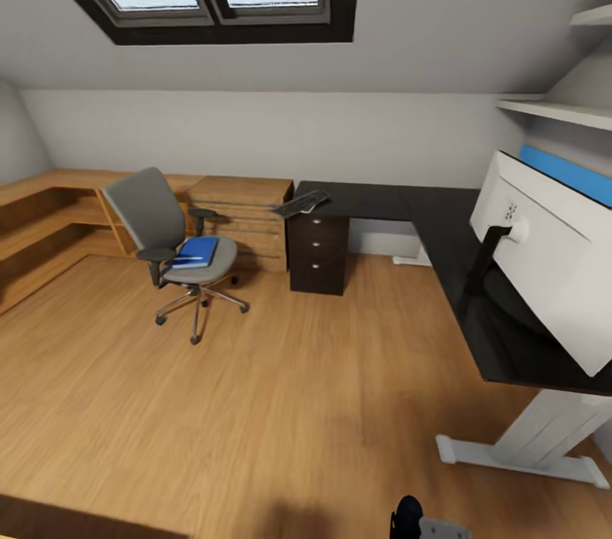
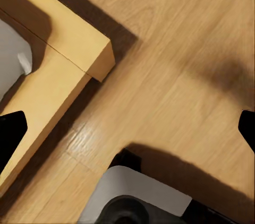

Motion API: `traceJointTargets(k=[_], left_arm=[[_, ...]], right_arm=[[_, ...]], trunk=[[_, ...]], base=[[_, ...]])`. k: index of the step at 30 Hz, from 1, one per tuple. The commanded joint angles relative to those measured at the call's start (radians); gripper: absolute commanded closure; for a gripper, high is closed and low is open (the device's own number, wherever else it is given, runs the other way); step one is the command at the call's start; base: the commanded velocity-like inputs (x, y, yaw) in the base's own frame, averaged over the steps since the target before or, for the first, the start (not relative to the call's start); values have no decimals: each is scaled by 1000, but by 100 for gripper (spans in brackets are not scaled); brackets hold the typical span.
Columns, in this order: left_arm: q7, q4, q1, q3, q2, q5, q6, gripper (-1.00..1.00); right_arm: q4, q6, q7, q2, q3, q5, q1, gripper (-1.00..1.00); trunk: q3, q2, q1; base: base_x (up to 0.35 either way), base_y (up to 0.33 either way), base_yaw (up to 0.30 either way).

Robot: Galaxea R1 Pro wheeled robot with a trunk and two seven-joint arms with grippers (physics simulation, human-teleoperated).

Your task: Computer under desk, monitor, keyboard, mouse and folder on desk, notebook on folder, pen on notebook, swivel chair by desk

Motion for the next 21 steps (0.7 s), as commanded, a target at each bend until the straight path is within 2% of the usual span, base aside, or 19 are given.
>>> traceJointTargets(k=[1, 5, 21], left_arm=[[1, 3, 0, -15, 0, 10, 5, -100], [1, 9, 0, -43, 0, 11, 4, -100], [1, 33, 0, -53, 0, 12, 4, -100]], right_arm=[[0, -5, -6, -1, 9, -8, -1, 100], [0, -5, -7, -1, 9, 2, -1, 100], [2, -5, -6, -1, 9, 5, -1, 100]], trunk=[[-1, -1, 1], [-1, -1, 1], [-1, -1, 1]], base=[[304, 156, 0], [312, 115, 0], [323, 25, 0]])
